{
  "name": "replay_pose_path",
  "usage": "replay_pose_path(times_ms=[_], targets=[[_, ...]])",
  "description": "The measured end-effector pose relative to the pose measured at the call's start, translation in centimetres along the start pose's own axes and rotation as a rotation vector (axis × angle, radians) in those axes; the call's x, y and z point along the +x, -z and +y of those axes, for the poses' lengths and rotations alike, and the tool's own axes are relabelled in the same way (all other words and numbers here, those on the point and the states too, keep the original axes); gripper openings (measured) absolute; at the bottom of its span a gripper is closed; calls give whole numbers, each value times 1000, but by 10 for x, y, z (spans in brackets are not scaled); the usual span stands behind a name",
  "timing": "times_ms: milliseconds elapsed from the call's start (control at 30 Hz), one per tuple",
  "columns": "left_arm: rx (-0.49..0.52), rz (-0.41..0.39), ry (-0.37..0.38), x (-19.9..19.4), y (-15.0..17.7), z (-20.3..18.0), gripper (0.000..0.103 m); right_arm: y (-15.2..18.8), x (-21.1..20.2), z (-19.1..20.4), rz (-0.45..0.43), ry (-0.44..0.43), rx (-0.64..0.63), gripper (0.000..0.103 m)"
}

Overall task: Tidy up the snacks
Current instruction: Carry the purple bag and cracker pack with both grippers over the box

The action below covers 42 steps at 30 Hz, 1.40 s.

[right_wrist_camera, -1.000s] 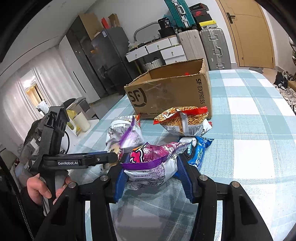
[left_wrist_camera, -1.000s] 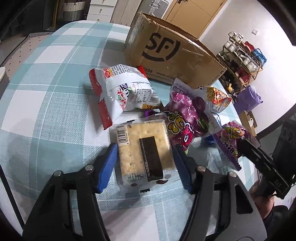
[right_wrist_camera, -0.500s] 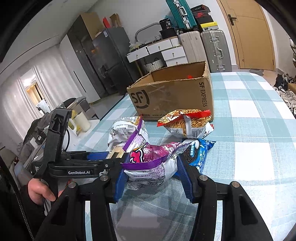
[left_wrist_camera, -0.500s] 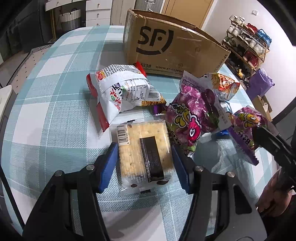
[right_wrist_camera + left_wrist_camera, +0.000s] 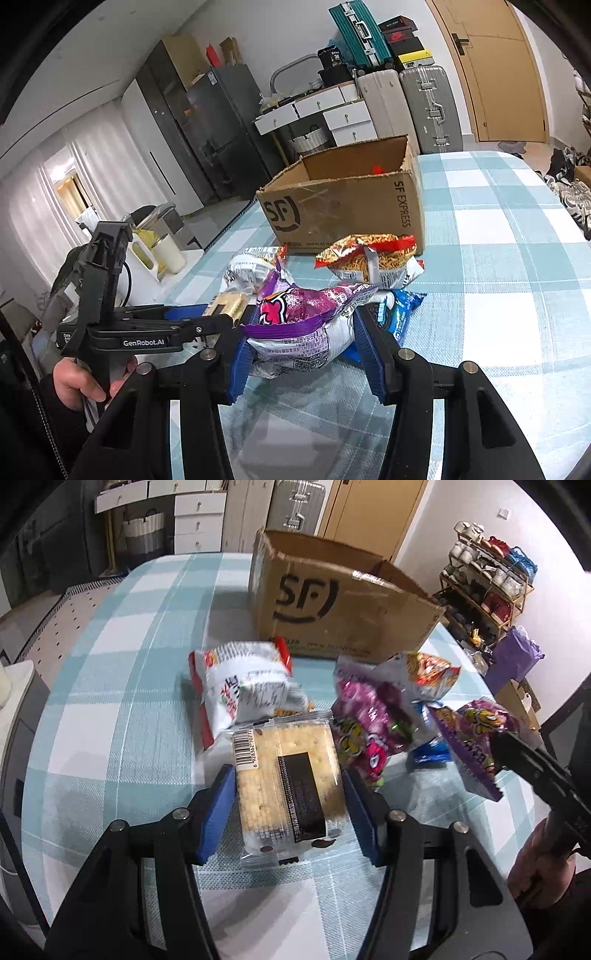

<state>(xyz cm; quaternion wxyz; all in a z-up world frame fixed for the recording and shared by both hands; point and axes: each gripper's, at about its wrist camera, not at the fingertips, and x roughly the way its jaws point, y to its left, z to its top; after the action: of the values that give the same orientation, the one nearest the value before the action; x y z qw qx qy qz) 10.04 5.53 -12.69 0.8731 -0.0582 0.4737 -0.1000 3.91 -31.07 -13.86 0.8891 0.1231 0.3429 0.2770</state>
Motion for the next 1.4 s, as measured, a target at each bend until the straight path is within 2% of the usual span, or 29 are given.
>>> replay_pose_path(times_ms=[200, 467, 933, 1400], targets=[[6, -48, 17, -21, -12, -6, 56, -7, -2, 4, -13, -10, -6, 52], [38, -120, 33, -48, -43, -16, 56, -24, -2, 10, -31, -27, -31, 52], [96, -193, 74, -76, -118, -45, 56, -87, -4, 19, -82, -49, -74, 52], [111, -192, 72, -55, -199, -58, 56, -153, 21, -3, -100, -46, -37, 52]])
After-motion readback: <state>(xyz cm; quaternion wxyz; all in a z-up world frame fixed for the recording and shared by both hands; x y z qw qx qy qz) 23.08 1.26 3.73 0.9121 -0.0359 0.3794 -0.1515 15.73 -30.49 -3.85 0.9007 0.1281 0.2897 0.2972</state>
